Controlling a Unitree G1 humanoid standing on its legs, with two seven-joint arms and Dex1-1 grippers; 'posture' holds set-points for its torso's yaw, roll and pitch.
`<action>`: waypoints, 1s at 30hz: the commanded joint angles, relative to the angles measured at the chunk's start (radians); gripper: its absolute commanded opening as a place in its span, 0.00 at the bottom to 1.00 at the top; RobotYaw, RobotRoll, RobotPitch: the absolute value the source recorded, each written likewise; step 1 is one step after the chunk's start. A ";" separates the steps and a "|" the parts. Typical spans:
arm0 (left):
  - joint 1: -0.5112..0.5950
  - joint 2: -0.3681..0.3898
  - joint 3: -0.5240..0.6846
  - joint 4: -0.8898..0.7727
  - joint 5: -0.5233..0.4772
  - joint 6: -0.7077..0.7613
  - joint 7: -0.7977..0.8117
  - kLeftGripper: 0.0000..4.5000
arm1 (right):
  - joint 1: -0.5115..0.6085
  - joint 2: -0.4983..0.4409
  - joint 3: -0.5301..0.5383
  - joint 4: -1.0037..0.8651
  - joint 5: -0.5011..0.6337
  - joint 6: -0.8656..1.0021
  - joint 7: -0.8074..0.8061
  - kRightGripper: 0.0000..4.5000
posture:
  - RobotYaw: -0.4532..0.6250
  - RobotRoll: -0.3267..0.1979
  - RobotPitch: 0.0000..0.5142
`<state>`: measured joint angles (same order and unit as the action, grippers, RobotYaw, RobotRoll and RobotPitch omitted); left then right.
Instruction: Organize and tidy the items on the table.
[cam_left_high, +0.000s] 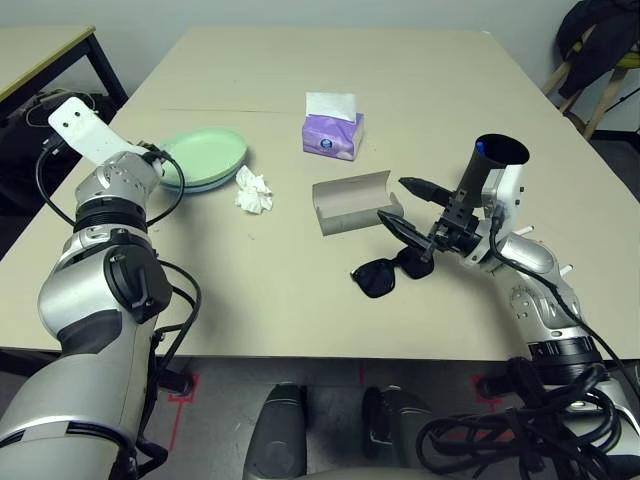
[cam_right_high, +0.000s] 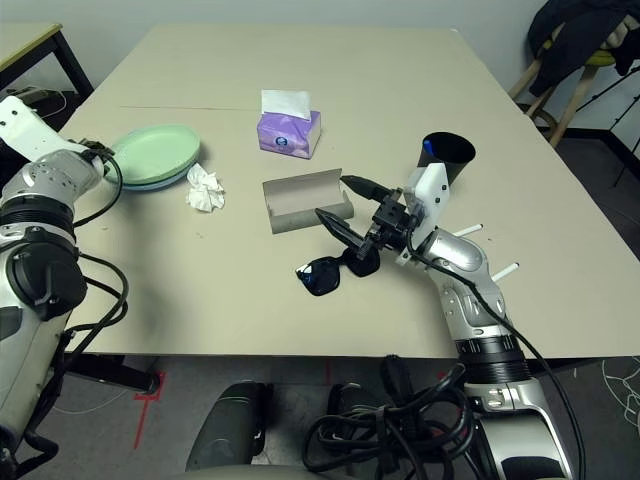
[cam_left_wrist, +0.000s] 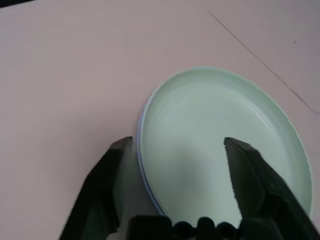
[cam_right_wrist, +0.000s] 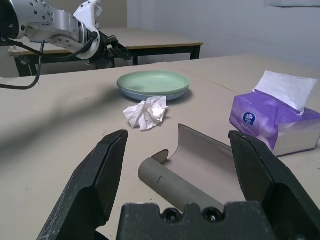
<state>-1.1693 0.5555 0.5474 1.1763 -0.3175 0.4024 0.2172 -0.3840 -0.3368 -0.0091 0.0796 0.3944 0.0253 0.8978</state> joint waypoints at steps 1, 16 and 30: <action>0.033 0.004 -0.062 -0.076 0.022 0.012 -0.099 0.99 | 0.006 -0.006 0.005 -0.002 -0.005 -0.019 0.014 1.00 | 0.57 0.62 0.19; 0.394 0.058 -0.536 -0.637 0.097 0.006 -1.021 0.99 | 0.004 -0.011 0.007 0.014 -0.006 -0.030 0.034 1.00 | 0.57 0.62 0.20; 0.339 0.007 -0.596 -0.436 0.213 -0.035 -1.018 0.99 | 0.028 -0.023 -0.001 -0.022 -0.001 -0.025 0.028 1.00 | 0.54 0.62 0.19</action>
<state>-0.8189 0.5704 -0.0269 0.7062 -0.1311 0.3775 -0.8088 -0.3698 -0.3494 -0.0093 0.0797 0.3935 0.0004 0.9278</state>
